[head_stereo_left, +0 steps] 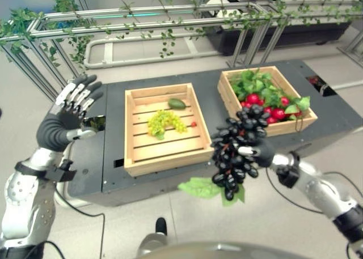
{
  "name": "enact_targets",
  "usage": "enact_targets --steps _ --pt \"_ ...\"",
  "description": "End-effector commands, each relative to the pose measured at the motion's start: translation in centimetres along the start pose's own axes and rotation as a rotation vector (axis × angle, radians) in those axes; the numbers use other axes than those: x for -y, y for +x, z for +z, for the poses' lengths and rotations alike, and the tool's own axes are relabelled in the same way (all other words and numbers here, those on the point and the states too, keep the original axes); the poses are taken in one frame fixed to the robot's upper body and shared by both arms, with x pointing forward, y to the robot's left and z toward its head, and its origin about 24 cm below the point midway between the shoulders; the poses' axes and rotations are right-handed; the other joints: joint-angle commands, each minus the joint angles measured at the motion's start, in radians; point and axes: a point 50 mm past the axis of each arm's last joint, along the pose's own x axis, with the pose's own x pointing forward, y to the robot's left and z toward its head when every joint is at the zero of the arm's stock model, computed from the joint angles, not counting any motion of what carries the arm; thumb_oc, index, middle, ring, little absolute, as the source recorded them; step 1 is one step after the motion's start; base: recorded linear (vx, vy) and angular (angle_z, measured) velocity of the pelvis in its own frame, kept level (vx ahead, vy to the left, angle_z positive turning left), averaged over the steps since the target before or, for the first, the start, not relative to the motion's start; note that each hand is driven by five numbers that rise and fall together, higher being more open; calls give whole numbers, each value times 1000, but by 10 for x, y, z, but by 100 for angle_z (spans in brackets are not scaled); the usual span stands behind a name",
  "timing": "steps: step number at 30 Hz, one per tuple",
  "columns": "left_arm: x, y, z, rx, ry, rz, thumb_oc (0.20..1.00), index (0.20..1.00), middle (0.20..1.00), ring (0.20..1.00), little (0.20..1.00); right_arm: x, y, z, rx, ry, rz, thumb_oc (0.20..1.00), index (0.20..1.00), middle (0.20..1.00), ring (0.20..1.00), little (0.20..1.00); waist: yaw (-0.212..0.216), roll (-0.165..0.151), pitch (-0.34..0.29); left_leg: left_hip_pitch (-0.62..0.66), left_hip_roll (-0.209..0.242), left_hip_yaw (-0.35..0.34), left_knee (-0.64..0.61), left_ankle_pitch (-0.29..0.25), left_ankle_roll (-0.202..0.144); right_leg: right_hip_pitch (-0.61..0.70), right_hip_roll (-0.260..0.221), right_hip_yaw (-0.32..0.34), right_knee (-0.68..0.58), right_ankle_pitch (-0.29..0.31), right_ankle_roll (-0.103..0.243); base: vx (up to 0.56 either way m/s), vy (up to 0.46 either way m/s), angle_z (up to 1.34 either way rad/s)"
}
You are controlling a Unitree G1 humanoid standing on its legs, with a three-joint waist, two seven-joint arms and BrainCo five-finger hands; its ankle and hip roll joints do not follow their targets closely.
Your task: Pick up the fruits from the basket on one side to the basket on the other side
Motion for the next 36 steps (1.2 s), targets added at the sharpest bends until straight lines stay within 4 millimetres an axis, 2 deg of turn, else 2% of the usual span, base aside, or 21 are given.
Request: enact_targets --steps 1,2,4,10,13,14,15,19,24,27,30,36 --pt "-15 -5 11 83 65 112 1000 1000 1000 1000 1000 -3 6 36 180 -129 25 200 200 200 200 200 -8 -15 -43 91 -32 0 11 -120 -29 -92 -8 17 30 65 36 0 0 0" --pt "-15 -5 10 83 65 112 1000 1000 1000 1000 1000 -3 6 36 180 -130 24 200 200 200 200 200 -7 -14 -43 90 -32 0 11 -121 -29 -93 -8 17 30 65 36 0 0 0" --pt "-16 -13 0 45 74 177 1000 1000 1000 1000 1000 8 -5 45 266 -196 -102 200 200 200 200 200 -16 -10 -42 90 -33 3 12 -123 -26 -92 -12 19 29 65 36 -5 17 0" --pt "-13 -31 -20 -51 92 255 1000 1000 1000 1000 1000 15 -22 56 344 -391 -299 200 200 200 200 200 -34 6 -41 96 -38 9 17 -135 -16 -91 -26 24 39 64 38 -8 39 -1" --pt "-14 -42 -38 -107 61 327 1000 1000 1000 1000 1000 18 -23 50 400 -414 -378 200 200 200 200 200 -38 10 -39 98 -40 11 19 -137 -13 -88 -32 22 42 64 38 -8 17 -1" --pt "-14 -42 -38 -108 62 327 1000 1000 1000 1000 1000 17 -23 50 399 -416 -380 200 200 200 200 200 -38 10 -39 98 -40 11 20 -137 -13 -88 -32 22 42 64 39 -8 21 -7" --pt "-12 -49 -45 -145 51 356 1000 1000 1000 1000 1000 15 -26 53 399 -485 -415 200 200 200 200 200 -40 11 -39 100 -41 10 21 -140 -11 -85 -35 20 43 65 40 -10 18 -6" --pt "-7 -55 -53 -186 34 355 1000 1000 1000 1000 1000 21 -32 51 429 -512 -513 200 200 200 200 200 -42 14 -41 102 -44 10 26 -146 -9 -85 -38 20 49 64 40 -3 6 -1" --pt "-4 -53 -55 -193 45 346 1000 1000 1000 1000 1000 24 -43 56 463 -541 -599 200 200 200 200 200 -57 18 -45 116 -48 17 45 -169 -2 -83 -45 36 66 57 39 12 34 1" --pt "-2 -51 -54 -202 82 335 1000 1000 1000 1000 1000 26 -52 57 486 -553 -660 200 200 200 200 200 -80 24 -43 130 -54 35 54 -181 6 -86 -57 54 85 64 45 18 87 -19" --pt "-2 -49 -55 -192 80 356 1000 1000 1000 1000 1000 26 -62 59 470 -603 -729 200 200 200 200 200 -108 30 -40 142 -66 55 58 -191 17 -100 -80 82 100 88 58 -14 124 -36" --pt "6 -32 -53 -158 129 316 1000 1000 1000 1000 1000 28 -76 58 430 -658 -830 200 200 200 200 200 -169 38 -26 166 -109 88 48 -198 35 -128 -143 129 112 152 92 -47 138 -43"
